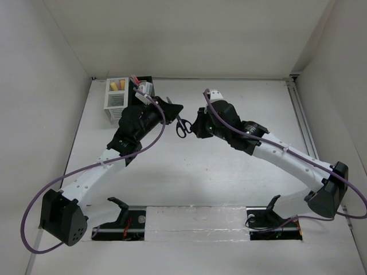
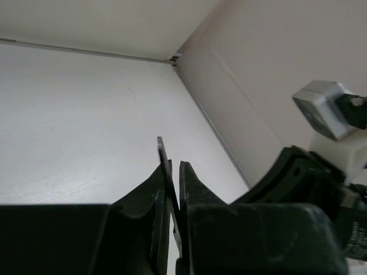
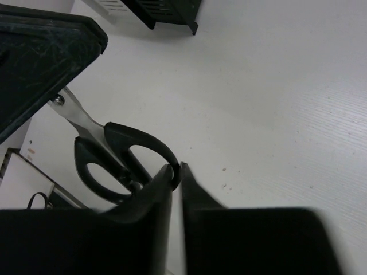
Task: Sort the stationery into containers
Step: Place the scissors in the storage box.
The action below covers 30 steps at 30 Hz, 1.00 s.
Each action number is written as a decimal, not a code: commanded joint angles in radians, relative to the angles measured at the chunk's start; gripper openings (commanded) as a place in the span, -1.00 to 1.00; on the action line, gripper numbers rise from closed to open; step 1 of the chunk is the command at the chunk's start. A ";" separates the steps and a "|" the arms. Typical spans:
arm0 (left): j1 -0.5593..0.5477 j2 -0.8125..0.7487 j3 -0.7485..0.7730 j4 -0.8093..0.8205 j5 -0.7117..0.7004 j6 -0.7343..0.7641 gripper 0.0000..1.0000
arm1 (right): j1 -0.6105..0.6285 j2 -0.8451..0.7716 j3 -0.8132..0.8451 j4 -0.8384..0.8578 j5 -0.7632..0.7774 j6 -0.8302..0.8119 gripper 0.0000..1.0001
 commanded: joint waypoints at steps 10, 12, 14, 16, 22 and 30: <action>0.015 0.134 0.341 -0.249 -0.529 0.231 -1.00 | 0.007 -0.115 -0.086 0.034 0.135 -0.030 1.00; 0.064 0.185 0.406 -0.259 -0.578 0.264 -1.00 | 0.007 -0.140 -0.112 0.034 0.112 -0.039 1.00; 0.159 0.257 0.475 -0.259 -0.565 0.264 -1.00 | 0.007 -0.184 -0.157 0.034 0.094 -0.039 1.00; 0.215 0.311 0.515 -0.259 -0.621 0.241 -1.00 | 0.007 -0.218 -0.204 0.056 0.063 -0.039 1.00; 0.230 0.446 0.605 -0.200 -0.906 0.276 -1.00 | 0.007 -0.356 -0.307 0.089 -0.005 -0.039 1.00; 0.197 0.684 0.847 -0.417 -1.281 0.147 -1.00 | 0.007 -0.405 -0.335 0.090 -0.014 -0.048 1.00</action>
